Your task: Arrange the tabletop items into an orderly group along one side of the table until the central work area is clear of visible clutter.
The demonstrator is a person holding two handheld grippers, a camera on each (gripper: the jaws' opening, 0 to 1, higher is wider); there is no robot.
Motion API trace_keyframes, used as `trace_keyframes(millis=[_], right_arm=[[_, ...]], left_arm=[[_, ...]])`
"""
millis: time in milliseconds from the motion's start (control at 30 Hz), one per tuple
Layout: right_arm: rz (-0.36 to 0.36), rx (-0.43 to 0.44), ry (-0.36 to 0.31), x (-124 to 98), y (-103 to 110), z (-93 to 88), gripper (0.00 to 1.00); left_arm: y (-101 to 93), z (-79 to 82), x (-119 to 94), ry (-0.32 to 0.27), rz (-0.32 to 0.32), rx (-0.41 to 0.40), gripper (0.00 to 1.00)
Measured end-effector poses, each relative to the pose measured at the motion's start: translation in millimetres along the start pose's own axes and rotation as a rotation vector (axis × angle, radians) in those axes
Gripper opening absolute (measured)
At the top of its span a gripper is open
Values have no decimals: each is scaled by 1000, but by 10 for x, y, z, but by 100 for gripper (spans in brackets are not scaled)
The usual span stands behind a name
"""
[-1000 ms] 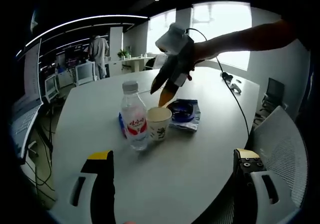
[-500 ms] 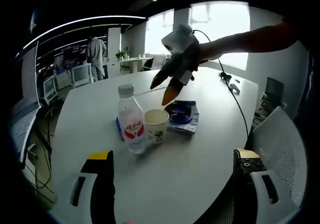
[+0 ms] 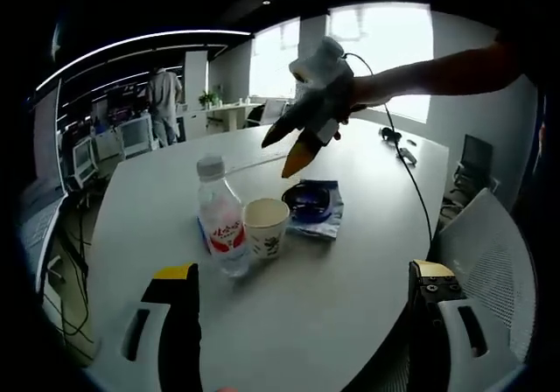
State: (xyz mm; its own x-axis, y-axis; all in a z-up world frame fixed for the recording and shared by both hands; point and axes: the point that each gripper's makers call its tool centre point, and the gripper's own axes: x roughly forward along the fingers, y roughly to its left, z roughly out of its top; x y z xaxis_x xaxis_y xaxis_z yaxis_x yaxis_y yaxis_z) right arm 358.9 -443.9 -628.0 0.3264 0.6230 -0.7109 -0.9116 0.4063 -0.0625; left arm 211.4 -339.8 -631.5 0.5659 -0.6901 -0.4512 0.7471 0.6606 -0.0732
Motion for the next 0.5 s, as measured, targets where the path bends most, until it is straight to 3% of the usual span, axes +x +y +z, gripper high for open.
trace_keyframes(millis=[500], right_arm=[[-23,-5,-19,-258,-28,-134,66]], left_arm=[[-79,86,58,-9,-19,15,98]])
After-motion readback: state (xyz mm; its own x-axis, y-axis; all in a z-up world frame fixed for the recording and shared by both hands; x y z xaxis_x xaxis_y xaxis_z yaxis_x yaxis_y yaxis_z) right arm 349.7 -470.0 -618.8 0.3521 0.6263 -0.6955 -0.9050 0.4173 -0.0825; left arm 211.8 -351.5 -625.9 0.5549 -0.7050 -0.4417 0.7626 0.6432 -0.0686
